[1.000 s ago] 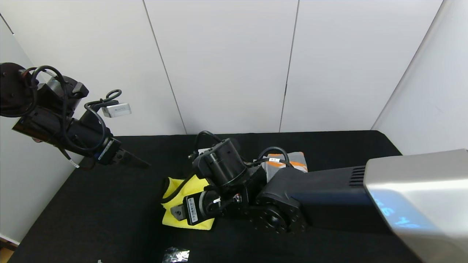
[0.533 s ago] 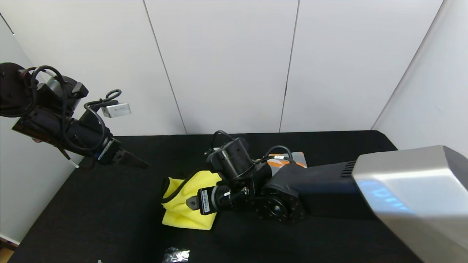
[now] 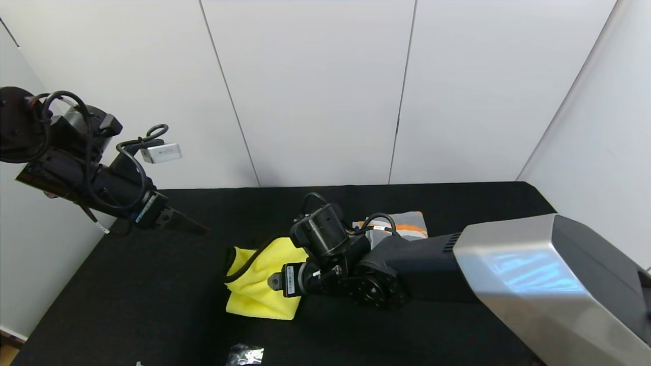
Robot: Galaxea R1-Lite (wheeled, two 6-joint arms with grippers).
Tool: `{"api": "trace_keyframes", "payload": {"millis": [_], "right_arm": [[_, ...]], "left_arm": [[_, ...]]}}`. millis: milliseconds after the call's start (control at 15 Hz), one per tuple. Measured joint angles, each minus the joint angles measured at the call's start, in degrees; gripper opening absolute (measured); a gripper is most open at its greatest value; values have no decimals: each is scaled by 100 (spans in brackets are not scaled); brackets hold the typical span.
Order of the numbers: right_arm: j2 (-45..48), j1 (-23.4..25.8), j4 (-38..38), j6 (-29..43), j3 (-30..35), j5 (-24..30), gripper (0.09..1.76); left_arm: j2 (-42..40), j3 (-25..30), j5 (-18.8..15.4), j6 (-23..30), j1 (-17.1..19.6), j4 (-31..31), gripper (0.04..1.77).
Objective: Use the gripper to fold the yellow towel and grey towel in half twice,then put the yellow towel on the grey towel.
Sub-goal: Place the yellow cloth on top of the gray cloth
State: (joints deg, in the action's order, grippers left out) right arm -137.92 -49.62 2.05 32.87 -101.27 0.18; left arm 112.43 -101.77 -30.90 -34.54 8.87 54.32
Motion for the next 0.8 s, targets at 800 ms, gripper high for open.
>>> {"api": "trace_keyframes", "payload": {"millis": [800], "right_arm": [[-518,-16,-68,449,-599,318,171]], "left_arm": [[9,0,-2,0,-1,0,172]]}}
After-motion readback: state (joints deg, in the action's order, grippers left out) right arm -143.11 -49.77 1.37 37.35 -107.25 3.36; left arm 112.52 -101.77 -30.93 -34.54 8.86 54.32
